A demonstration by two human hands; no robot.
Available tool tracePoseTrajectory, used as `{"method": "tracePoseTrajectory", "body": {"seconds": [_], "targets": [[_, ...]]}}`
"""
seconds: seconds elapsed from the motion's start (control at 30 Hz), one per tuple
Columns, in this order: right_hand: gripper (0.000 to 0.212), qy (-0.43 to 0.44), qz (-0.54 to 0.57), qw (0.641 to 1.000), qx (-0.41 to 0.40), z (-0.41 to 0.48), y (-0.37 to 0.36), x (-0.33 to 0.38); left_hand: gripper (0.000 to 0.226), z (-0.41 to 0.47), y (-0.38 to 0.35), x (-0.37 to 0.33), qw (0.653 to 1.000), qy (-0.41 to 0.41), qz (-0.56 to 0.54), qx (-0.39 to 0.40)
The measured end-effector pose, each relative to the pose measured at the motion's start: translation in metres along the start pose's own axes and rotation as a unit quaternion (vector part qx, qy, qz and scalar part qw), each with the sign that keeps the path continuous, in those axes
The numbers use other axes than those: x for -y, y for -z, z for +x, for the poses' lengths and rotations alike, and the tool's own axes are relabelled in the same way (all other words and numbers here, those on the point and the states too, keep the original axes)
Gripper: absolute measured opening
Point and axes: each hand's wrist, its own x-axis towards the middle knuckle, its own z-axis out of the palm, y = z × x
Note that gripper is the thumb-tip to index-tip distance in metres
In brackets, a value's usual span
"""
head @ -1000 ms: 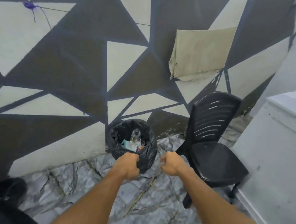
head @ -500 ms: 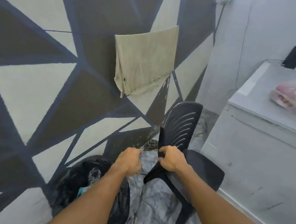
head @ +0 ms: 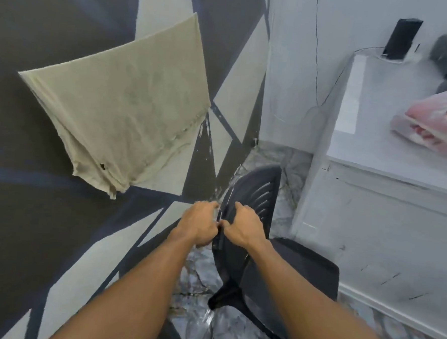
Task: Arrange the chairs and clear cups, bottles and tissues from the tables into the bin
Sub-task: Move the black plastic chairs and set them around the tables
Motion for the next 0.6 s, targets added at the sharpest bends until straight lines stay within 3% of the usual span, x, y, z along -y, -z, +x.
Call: {"method": "tracePoseTrajectory", "body": {"seconds": [0.1, 0.17, 0.23, 0.43, 0.6], "targets": [[0.083, -0.051, 0.058, 0.997, 0.001, 0.042, -0.011, 0.004, 0.053, 0.067, 0.023, -0.005, 0.995, -0.045, 0.082, 0.03], [0.106, -0.095, 0.102, 0.99, 0.003, 0.061, -0.019, 0.003, 0.061, 0.11, 0.035, -0.014, 0.986, -0.093, 0.132, 0.048], [0.116, -0.135, 0.139, 0.981, 0.002, 0.073, -0.028, -0.001, 0.066, 0.148, 0.036, -0.029, 0.97, -0.157, 0.171, 0.074], [0.097, -0.161, 0.201, 0.966, -0.006, 0.076, -0.031, -0.006, 0.081, 0.197, 0.019, -0.054, 0.892, -0.294, 0.308, 0.149], [0.099, -0.171, 0.216, 0.961, -0.012, 0.04, -0.001, -0.027, 0.066, 0.195, 0.021, -0.094, 0.856, -0.365, 0.337, 0.146]]}}
